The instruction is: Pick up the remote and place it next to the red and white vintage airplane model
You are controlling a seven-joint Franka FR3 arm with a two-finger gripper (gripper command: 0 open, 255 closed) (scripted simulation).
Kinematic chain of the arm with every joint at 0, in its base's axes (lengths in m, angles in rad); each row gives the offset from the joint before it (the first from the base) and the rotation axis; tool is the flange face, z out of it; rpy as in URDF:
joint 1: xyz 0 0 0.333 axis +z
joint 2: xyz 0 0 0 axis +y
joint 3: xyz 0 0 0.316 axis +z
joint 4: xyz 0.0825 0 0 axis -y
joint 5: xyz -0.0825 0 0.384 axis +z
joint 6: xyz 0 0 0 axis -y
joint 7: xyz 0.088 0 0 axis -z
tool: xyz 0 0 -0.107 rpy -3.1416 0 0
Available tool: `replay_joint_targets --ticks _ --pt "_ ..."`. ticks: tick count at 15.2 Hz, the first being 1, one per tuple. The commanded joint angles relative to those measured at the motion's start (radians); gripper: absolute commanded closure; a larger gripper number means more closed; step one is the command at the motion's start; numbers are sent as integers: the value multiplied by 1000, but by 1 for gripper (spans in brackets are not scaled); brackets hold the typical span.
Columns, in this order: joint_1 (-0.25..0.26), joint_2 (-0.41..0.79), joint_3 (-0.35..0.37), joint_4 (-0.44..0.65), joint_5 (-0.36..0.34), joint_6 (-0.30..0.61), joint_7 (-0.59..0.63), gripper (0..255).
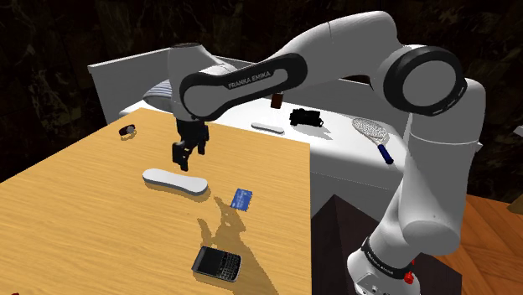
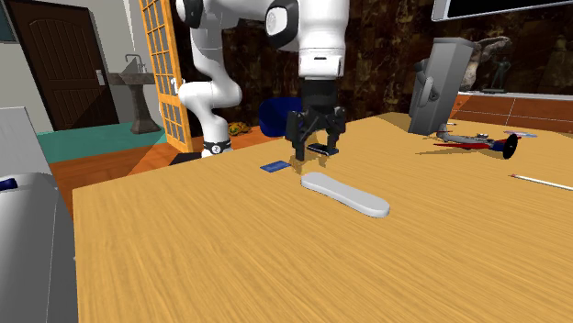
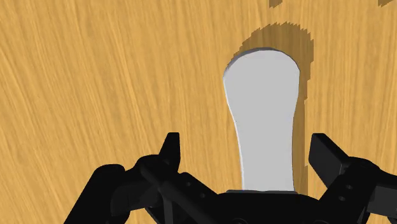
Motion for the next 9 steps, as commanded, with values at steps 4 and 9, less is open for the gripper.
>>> replay_joint_targets --ticks 4,9 --pt "69 205 5 216 -72 -32 -9 0" --pt "75 233 0 202 -82 9 -6 0"
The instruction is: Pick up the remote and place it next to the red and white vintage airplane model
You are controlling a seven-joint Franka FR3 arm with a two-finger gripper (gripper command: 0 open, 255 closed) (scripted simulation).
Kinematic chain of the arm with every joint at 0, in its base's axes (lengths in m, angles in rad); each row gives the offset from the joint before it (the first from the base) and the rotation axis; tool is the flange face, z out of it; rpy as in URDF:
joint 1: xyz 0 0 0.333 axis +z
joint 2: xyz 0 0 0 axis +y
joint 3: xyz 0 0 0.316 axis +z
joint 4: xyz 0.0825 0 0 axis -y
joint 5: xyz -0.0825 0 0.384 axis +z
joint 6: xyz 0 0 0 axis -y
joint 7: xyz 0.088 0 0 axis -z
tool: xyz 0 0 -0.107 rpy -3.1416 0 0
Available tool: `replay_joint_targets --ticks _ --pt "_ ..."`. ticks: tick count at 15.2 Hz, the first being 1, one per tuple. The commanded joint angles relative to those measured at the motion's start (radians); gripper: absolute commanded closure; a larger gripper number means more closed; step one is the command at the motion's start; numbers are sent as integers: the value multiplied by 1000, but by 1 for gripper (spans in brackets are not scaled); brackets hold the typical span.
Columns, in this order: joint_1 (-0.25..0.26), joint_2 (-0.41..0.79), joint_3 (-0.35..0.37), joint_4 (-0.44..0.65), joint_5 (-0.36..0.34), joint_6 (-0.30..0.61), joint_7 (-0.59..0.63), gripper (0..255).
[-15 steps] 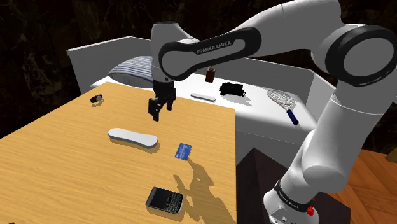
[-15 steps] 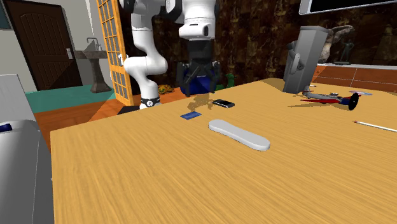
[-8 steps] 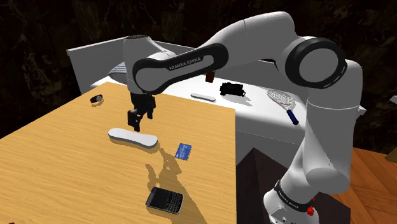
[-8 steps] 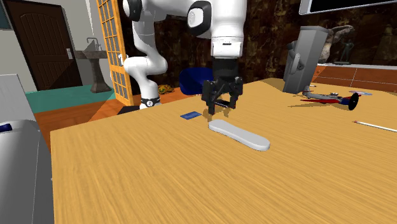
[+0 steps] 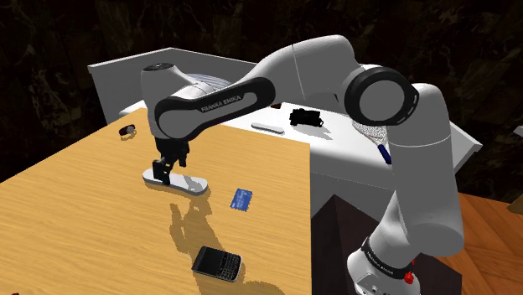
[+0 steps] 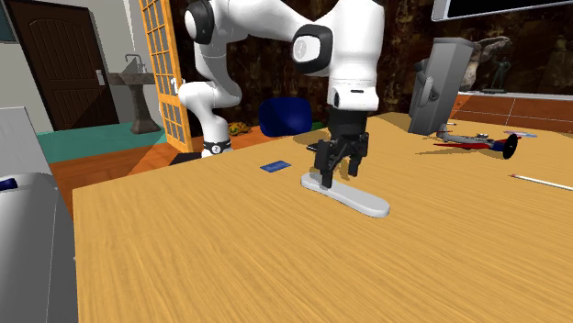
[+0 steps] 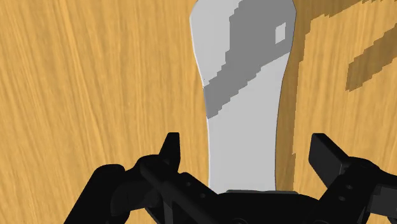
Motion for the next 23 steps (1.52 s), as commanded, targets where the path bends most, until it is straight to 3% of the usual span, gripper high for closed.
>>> replay_joint_targets --ticks 1,11,12,23 --pt "4 16 -2 -3 -5 20 4 0" --pt "4 30 -5 -18 -10 47 7 0" --pt "4 30 -5 -18 -10 47 7 255" --pt "3 19 -3 -8 -6 26 5 255"
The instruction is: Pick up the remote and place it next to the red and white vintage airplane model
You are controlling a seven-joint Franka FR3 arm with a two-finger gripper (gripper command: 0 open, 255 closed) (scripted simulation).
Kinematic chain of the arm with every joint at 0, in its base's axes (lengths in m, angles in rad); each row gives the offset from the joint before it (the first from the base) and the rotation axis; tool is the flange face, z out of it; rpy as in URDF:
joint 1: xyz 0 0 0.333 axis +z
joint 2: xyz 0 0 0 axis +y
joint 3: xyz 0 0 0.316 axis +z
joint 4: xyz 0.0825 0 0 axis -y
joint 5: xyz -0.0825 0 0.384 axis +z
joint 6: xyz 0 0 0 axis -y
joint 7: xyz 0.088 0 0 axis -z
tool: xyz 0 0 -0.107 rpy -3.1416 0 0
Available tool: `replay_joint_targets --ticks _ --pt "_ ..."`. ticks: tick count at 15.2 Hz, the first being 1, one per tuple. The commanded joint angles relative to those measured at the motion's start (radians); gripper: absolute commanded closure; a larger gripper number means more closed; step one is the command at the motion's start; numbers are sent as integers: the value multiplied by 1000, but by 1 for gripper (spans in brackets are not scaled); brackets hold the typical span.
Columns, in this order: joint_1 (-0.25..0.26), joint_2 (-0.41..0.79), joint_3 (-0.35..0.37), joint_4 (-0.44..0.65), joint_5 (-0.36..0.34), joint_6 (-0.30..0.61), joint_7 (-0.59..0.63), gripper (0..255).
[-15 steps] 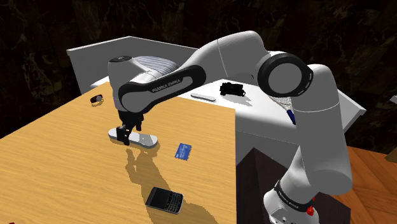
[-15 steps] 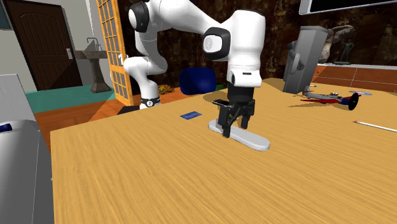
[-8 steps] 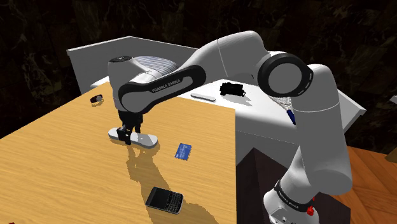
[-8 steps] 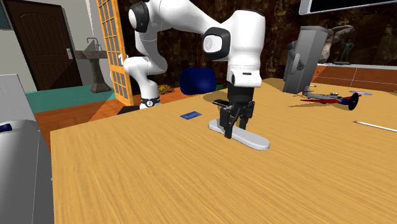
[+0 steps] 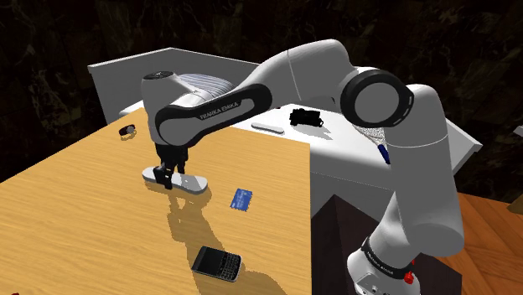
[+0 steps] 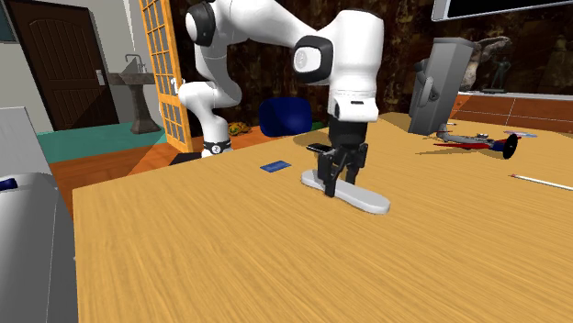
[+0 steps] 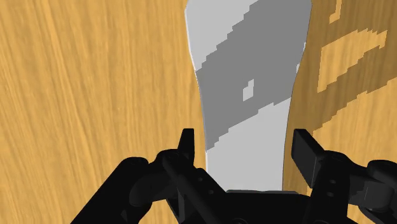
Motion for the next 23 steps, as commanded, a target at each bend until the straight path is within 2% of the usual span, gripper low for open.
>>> replay_joint_targets --ticks 1,23 --pt "-1 -11 2 8 3 -17 -3 255" --pt "5 -76 17 206 30 -277 -27 255"
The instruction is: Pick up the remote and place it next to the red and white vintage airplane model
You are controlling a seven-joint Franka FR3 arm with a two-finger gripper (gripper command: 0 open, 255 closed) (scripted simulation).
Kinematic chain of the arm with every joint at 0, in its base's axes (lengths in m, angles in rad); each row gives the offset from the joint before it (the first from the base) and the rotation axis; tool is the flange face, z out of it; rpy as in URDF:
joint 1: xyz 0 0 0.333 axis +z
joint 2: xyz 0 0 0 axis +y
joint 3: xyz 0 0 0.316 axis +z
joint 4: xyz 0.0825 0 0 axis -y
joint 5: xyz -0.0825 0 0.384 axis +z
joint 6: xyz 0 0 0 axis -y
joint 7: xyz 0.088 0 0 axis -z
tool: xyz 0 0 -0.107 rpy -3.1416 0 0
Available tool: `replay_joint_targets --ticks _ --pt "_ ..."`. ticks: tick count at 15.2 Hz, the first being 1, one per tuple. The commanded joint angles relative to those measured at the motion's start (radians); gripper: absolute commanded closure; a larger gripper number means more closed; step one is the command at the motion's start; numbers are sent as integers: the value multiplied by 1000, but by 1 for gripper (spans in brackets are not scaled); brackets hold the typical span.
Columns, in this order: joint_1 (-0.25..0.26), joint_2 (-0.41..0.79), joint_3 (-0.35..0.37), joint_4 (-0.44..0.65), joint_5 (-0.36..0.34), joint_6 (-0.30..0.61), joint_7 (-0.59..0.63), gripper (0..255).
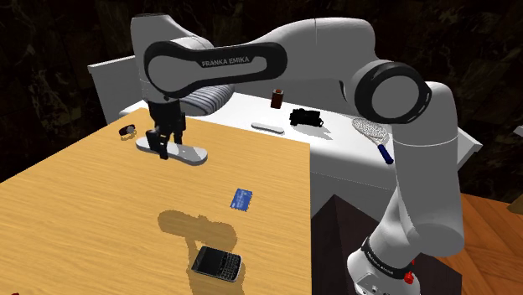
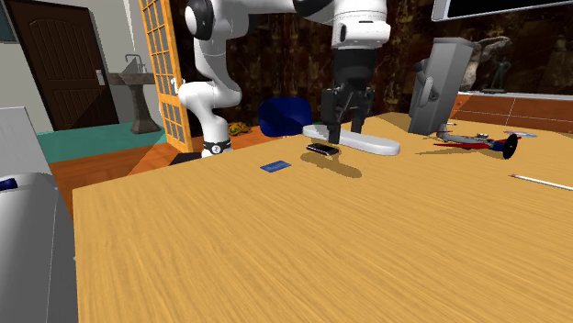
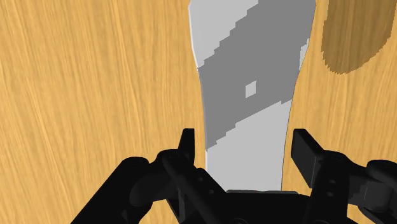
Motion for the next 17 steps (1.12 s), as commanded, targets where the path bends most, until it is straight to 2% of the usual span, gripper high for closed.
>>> replay_joint_targets --ticks 1,4,10,17 --pt "2 1 1 28 1 -28 -2 255" --pt "6 1 1 68 1 -66 -4 255" --pt "63 -100 39 -89 15 -14 106 255" --pt "144 -168 87 -191 24 15 243 255"
